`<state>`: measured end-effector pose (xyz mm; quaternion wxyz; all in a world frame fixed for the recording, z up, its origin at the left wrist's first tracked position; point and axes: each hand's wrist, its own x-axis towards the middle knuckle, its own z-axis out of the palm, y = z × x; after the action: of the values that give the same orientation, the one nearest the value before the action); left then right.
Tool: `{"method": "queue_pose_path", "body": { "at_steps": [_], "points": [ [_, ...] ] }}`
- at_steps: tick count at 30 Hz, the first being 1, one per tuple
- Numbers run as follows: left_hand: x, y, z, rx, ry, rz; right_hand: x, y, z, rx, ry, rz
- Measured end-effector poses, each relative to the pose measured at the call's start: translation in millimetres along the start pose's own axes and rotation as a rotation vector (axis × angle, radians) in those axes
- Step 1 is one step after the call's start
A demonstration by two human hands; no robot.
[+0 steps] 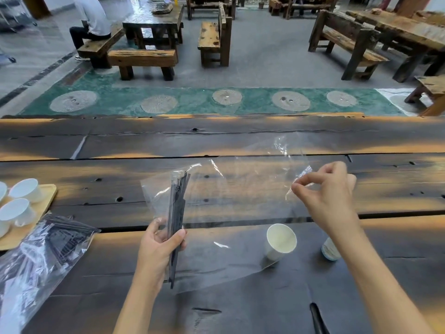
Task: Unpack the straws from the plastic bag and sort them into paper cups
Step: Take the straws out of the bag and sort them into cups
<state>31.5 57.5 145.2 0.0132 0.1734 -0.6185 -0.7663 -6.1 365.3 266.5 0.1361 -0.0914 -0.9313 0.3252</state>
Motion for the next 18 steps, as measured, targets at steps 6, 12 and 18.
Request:
{"method": "queue_pose_path", "body": {
  "at_steps": [6,12,18],
  "points": [
    [-7,4,1,0.098,0.074,0.013,-5,8,5,0.373,-0.221,0.152],
    [-14,13,-3,0.154,0.056,-0.002,-9,21,-6,0.927,-0.549,0.446],
    [-16,15,-10,0.113,-0.003,-0.09,-19,44,-2,1.518,-1.025,0.593]
  ]
}}
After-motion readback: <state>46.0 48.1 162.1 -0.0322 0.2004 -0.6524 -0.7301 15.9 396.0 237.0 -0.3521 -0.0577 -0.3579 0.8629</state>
